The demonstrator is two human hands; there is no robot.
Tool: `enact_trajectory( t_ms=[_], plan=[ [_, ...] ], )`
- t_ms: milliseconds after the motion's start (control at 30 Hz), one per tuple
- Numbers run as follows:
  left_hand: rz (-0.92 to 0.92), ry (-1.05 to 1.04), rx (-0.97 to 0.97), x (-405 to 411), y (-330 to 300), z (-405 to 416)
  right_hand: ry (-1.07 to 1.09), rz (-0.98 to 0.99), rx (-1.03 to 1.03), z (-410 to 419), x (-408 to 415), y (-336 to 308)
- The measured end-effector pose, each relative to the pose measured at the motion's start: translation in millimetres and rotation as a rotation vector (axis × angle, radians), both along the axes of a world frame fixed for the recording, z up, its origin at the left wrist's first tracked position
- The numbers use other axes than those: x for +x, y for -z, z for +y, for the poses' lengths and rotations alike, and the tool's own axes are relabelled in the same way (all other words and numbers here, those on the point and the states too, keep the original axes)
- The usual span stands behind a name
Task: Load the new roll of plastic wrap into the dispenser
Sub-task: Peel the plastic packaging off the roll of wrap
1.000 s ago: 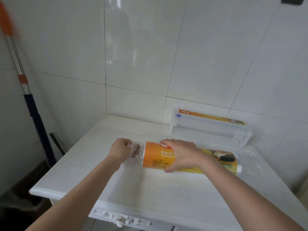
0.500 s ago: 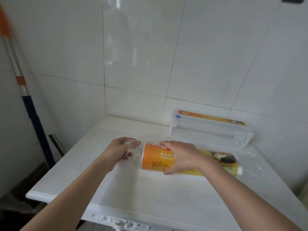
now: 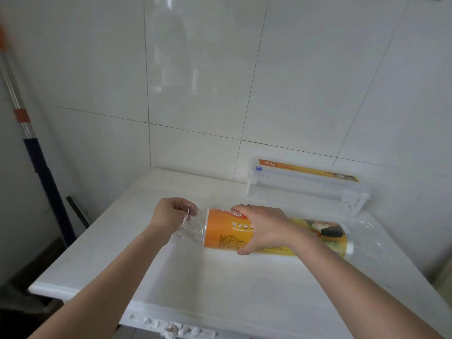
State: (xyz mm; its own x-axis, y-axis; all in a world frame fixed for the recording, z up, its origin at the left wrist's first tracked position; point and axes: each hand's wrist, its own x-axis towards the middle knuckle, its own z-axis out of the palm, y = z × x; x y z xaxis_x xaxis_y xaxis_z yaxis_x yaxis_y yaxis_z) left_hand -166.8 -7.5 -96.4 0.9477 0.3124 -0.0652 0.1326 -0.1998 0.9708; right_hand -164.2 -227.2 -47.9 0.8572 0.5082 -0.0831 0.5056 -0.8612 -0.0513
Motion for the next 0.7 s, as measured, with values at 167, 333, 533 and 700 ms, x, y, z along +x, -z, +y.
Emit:
enact_trajectory(
  t_ms=[167,333,533,700],
  plan=[
    [0.062,0.086,0.015,3.2,-4.9,3.1,-0.002,-0.002,0.0,-0.2,1.2,1.2],
    [0.195,0.196,0.072,-2.4,-3.1,13.1,-0.001,0.01,-0.002,-0.1,2.5,0.2],
    [0.162,0.197,0.163,-6.7,-3.3,16.6,-0.009,-0.001,-0.019,-0.6,-1.4,-0.5],
    [0.133,0.082,0.167,-12.8,-6.4,16.1,-0.03,0.07,-0.052,-3.4,-7.1,-2.5]
  ],
)
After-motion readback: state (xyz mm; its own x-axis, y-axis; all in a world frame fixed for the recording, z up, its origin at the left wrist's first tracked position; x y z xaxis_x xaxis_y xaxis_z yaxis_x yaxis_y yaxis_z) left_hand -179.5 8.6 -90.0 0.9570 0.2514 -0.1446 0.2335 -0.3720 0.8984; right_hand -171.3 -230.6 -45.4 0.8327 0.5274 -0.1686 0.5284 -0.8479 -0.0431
